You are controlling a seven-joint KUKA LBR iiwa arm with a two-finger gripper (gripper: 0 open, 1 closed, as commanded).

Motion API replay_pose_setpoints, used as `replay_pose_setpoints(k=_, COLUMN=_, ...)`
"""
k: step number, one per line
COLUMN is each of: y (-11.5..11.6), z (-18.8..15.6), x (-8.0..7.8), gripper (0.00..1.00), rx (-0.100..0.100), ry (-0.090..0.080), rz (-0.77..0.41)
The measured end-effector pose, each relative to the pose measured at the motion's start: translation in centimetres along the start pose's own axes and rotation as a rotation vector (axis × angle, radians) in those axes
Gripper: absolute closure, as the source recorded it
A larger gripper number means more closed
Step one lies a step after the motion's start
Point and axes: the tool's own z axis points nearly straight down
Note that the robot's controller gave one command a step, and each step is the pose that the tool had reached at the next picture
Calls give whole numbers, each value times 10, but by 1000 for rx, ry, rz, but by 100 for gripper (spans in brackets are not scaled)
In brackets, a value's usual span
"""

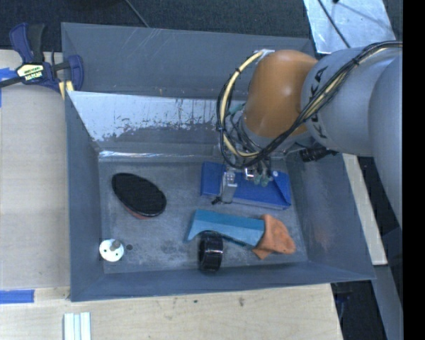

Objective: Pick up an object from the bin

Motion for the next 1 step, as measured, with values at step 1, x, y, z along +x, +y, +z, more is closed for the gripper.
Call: replay_pose_setpoints(k=1, y=-3, z=37, x=-6, gripper=0, rx=1, ry=6, rz=3)
